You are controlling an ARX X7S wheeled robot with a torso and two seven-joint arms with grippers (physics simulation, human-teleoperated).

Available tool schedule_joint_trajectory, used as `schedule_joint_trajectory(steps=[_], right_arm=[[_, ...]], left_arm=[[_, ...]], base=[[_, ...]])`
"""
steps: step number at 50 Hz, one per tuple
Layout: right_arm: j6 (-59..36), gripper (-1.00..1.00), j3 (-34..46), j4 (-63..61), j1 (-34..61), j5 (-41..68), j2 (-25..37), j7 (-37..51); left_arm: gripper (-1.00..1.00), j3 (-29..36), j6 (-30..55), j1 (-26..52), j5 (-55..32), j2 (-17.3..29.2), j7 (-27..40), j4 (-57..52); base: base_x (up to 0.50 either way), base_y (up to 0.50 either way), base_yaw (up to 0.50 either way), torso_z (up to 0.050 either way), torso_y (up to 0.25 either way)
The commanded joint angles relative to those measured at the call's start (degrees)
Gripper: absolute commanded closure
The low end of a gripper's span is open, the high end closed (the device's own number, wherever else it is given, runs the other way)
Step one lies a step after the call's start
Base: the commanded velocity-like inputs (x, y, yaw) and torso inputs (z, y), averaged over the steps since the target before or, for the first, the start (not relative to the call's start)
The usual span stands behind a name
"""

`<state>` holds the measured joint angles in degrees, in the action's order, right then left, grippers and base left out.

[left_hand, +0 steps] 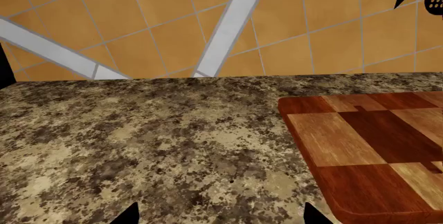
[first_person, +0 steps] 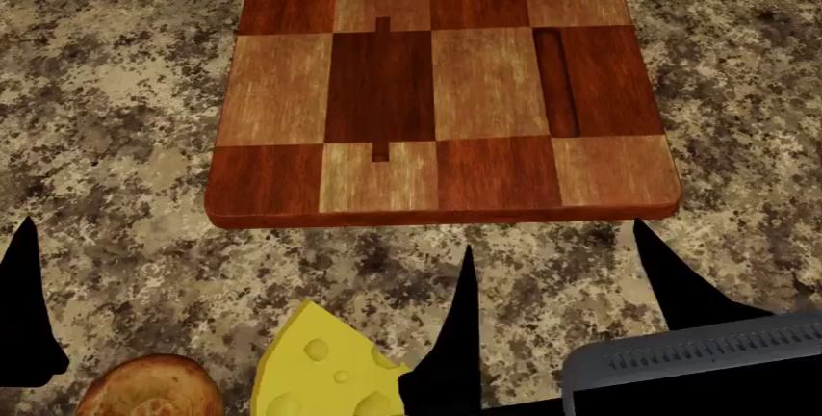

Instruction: Place the bread and cheese on the cutting board.

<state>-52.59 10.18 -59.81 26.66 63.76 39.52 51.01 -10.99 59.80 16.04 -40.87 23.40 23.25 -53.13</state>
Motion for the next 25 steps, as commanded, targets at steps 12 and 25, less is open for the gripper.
schedule_joint_trajectory(steps=[12,25], right_arm=[[4.4,-1.00,16.0,1.4,45.9,65.3,23.0,11.4],[-11.9,-1.00,36.7,14.0,58.2,73.2,10.0,15.7]], left_arm=[[-1.00,-5.3,4.7,2.3,-6.8,0.0,4.1,-2.5],[-1.00,-7.4,5.6,2.1,-8.2,0.8,6.1,-1.8]], base=[[0.00,0.00,0.00,0.000,0.000],[0.00,0.00,0.00,0.000,0.000]])
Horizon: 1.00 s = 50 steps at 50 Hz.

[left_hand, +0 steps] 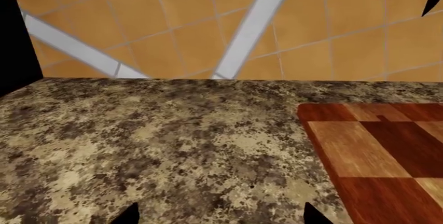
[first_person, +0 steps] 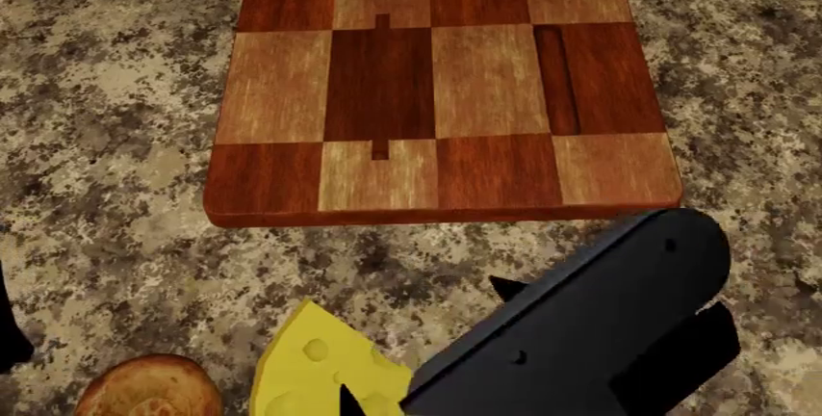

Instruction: Place the bread and cheese on the cutting board.

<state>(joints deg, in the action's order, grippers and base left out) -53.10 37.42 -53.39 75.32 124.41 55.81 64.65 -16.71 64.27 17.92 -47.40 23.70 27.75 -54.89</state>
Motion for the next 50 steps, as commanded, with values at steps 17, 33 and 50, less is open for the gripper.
schedule_joint_trajectory(steps=[17,33,50], right_arm=[[-22.0,-1.00,19.6,17.7,15.2,14.2,-14.8,-1.6],[-29.9,-1.00,18.0,24.8,14.7,5.8,-14.0,-6.3],[-33.2,-1.00,16.7,26.0,3.8,-7.6,-17.2,-13.4]], left_arm=[[-1.00,-3.6,0.1,-1.1,-2.3,1.4,2.2,1.0],[-1.00,-3.6,-0.3,-1.5,-3.1,2.0,2.7,1.0],[-1.00,-1.9,-2.3,-2.2,-1.9,2.4,2.2,1.9]], base=[[0.00,0.00,0.00,0.000,0.000],[0.00,0.00,0.00,0.000,0.000],[0.00,0.00,0.00,0.000,0.000]])
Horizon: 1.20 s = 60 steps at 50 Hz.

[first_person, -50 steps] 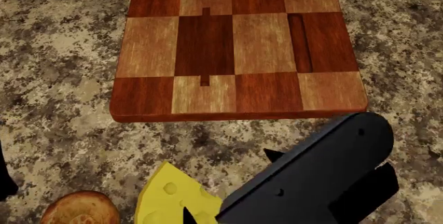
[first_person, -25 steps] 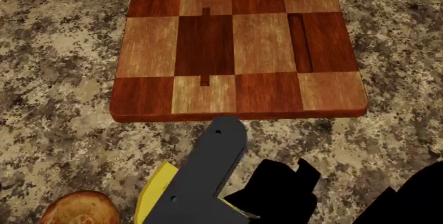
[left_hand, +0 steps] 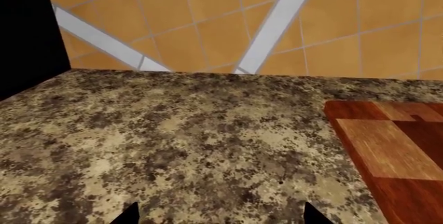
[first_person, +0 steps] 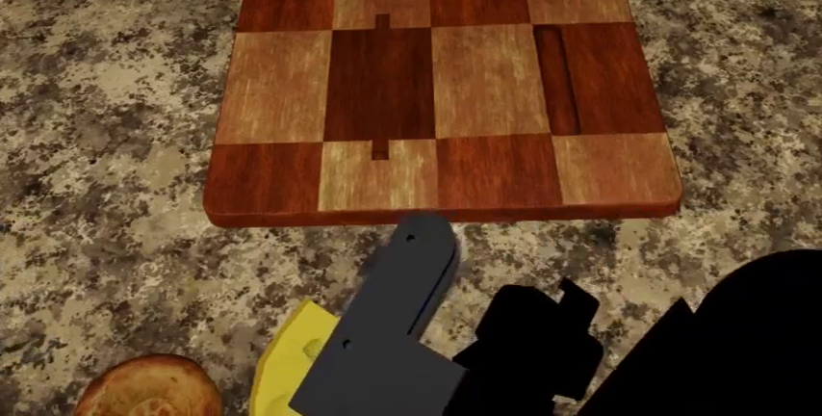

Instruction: Place the bread and cheese on the cutting board.

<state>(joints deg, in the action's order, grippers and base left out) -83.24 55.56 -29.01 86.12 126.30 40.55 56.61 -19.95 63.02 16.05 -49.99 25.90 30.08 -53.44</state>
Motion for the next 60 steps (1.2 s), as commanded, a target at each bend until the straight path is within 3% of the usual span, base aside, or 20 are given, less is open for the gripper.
schedule_joint_trajectory(steps=[1,8,14,15,21,32,37,43,50,51,60], right_arm=[[-3.9,-1.00,-2.1,2.0,-8.4,-12.4,-2.7,-7.3],[-5.3,-1.00,-2.4,3.1,-9.3,-21.6,-3.2,-14.7],[-4.1,-1.00,-1.6,1.8,-7.9,-22.3,-2.5,-15.7],[-4.2,1.00,-1.2,1.1,-7.3,-22.1,-2.6,-15.4],[-2.4,1.00,-0.6,0.7,-3.8,-19.2,-2.1,-12.5],[3.4,1.00,0.4,0.5,10.1,-3.0,2.0,-3.9],[7.4,1.00,0.8,5.4,13.5,-0.6,5.2,0.5],[3.9,1.00,-0.6,9.9,13.7,-6.4,2.3,-5.3],[3.2,1.00,-2.5,22.3,13.7,-19.5,-1.3,-15.1],[2.0,1.00,-1.8,22.6,13.6,-24.5,-2.0,-19.8],[7.8,1.00,1.2,38.3,14.3,-41.7,-5.6,-35.0]], left_arm=[[-1.00,1.4,-1.1,-0.4,0.7,0.2,-0.1,0.5],[-1.00,0.5,-1.3,-0.6,0.1,0.6,0.0,0.7],[-1.00,1.3,-1.7,-0.6,0.5,0.6,0.1,0.9],[-1.00,1.5,-1.7,-0.6,0.6,0.6,0.1,0.9],[-1.00,2.1,-1.7,-0.5,0.5,0.8,0.4,0.9],[-1.00,2.4,-2.5,-0.8,0.7,1.1,0.4,1.2],[-1.00,2.7,-2.6,-0.9,0.8,1.1,0.6,1.3],[-1.00,3.1,-3.2,-1.1,1.2,1.3,0.4,1.6],[-1.00,3.2,-4.2,-1.7,1.6,1.4,0.1,2.0],[-1.00,3.3,-4.4,-1.7,1.7,1.4,0.0,2.1],[-1.00,2.7,-4.6,-2.0,1.1,1.7,0.3,1.9]], base=[[0.00,0.00,0.00,0.000,0.000],[0.00,0.00,0.00,0.000,0.000],[0.00,0.00,0.01,0.000,-0.006],[0.00,0.00,0.01,0.000,-0.013],[0.00,0.00,0.01,0.000,-0.003],[0.00,0.00,0.00,0.000,-0.001],[0.00,0.00,0.00,0.000,0.000],[0.00,0.00,0.00,0.000,0.000],[0.00,0.00,0.00,0.000,0.000],[0.00,0.00,0.00,0.000,0.000],[0.00,0.00,0.00,0.000,0.000]])
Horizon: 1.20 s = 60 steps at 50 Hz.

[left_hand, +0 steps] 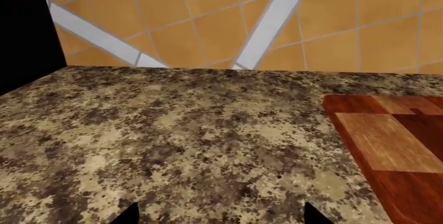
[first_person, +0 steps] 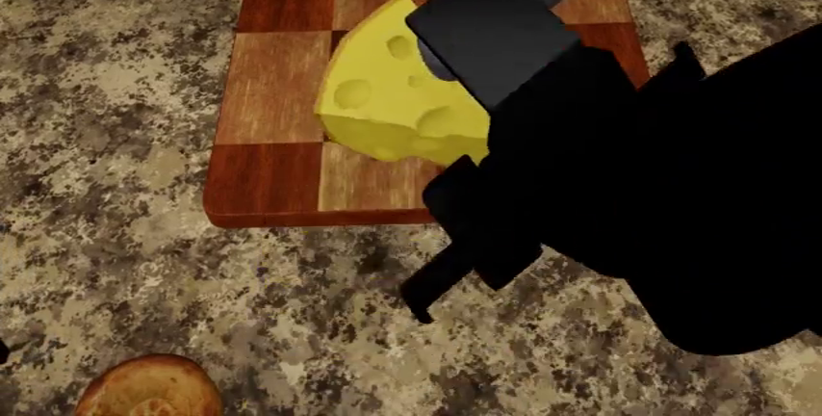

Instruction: Place the bread and cheese on the cutting board.

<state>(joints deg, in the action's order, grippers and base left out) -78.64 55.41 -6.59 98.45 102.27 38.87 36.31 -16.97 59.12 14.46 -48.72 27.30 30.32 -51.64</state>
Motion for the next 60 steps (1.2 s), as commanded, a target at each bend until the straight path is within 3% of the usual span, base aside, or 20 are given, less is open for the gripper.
schedule_joint_trajectory(steps=[1,11,21,29,40,51,52,56,60], right_arm=[[3.7,1.00,1.9,18.6,2.9,-19.2,-4.8,-16.2],[14.0,1.00,10.9,51.0,8.4,-35.0,-17.0,-37.1],[25.5,1.00,16.1,80.8,6.2,-43.4,-29.8,-50.8],[27.2,1.00,8.8,81.5,1.2,-46.9,-30.0,-48.4],[25.1,1.00,-1.4,81.5,-1.6,-59.6,-31.1,-51.1],[24.4,1.00,-4.8,81.3,-0.3,-67.0,-31.7,-53.8],[24.3,-1.00,-4.6,81.0,-0.2,-67.3,-31.8,-54.1],[23.0,-1.00,-3.9,78.1,-0.2,-67.9,-30.9,-53.5],[16.9,-1.00,-5.5,66.3,-2.1,-65.4,-26.8,-49.1]], left_arm=[[-1.00,-0.2,-0.7,-0.5,-0.1,0.3,0.1,0.2],[-1.00,-1.1,-1.2,-0.9,-0.6,0.7,0.0,0.4],[-1.00,-3.1,-0.6,-0.6,-2.8,1.3,0.9,0.0],[-1.00,-1.9,-1.8,-1.2,-1.4,1.3,0.3,0.6],[-1.00,-0.9,-2.3,-1.4,-0.8,1.5,0.4,0.7],[-1.00,-0.1,-2.7,-1.3,-0.5,1.7,0.4,1.2],[-1.00,0.1,-2.6,-1.2,-0.5,1.8,0.5,1.1],[-1.00,0.4,-2.4,-1.0,-0.7,1.8,0.8,1.1],[-1.00,0.6,-2.4,-1.0,-0.8,1.8,0.9,1.0]], base=[[0.00,0.00,0.00,0.000,0.000],[0.00,0.00,0.00,0.000,0.000],[0.00,0.00,0.00,0.000,0.000],[0.00,0.00,0.00,0.000,0.000],[0.00,0.00,0.00,0.000,-0.001],[0.00,0.00,0.00,0.000,-0.004],[0.00,0.00,0.00,0.000,0.000],[0.00,0.00,0.00,0.000,-0.002],[0.00,0.00,0.00,0.000,0.000]])
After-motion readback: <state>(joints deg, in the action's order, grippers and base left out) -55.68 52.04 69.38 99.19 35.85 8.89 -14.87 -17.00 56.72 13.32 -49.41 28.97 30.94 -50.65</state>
